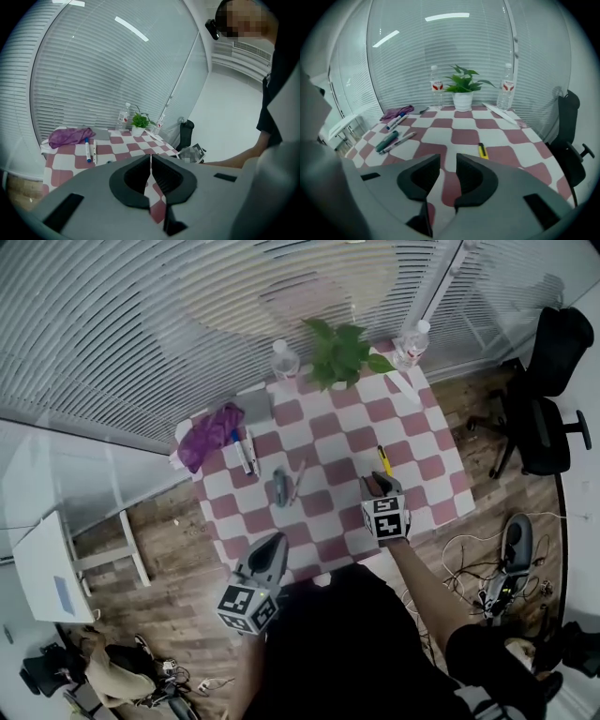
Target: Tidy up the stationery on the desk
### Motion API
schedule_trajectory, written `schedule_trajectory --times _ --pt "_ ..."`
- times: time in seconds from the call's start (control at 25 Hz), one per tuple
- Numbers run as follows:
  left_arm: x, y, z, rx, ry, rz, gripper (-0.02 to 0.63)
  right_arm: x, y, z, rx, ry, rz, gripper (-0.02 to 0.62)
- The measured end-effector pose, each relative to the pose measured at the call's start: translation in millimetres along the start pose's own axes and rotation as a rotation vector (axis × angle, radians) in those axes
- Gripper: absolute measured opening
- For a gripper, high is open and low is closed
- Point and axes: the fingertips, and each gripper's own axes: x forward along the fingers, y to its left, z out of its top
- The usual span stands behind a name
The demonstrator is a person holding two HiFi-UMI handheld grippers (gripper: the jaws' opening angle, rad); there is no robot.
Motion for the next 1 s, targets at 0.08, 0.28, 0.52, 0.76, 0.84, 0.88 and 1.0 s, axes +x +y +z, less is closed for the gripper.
schedule_trajectory --times 0.08,0.28,0.52,0.76,0.84,0.88,1.0 --pt "-4 3 1 -0.01 -0.006 0.012 0.034 6 29 5 0.045 0.003 0.054 0.121" --pt "-22 15 -6 -0.036 -0.006 0.054 0.034 28 108 17 0.021 0.021 0.167 0.123" --pt "-43 28 -16 -0.075 0.001 0.105 0.034 55 164 24 0.035 0.068 0.204 0.143" --pt "-57 38 -21 -0.089 -0.003 0.124 0.034 73 176 15 0.027 0.118 0.144 0.147" --pt "-61 41 -22 -0.091 -0.004 0.128 0.034 77 178 11 0.015 0.123 0.13 0.147" --pt "-63 43 -22 -0.091 -0.005 0.129 0.034 79 180 11 0.005 0.119 0.126 0.147" --pt "-68 47 -22 -0.09 -0.01 0.126 0.034 81 186 15 -0.038 0.096 0.114 0.147"
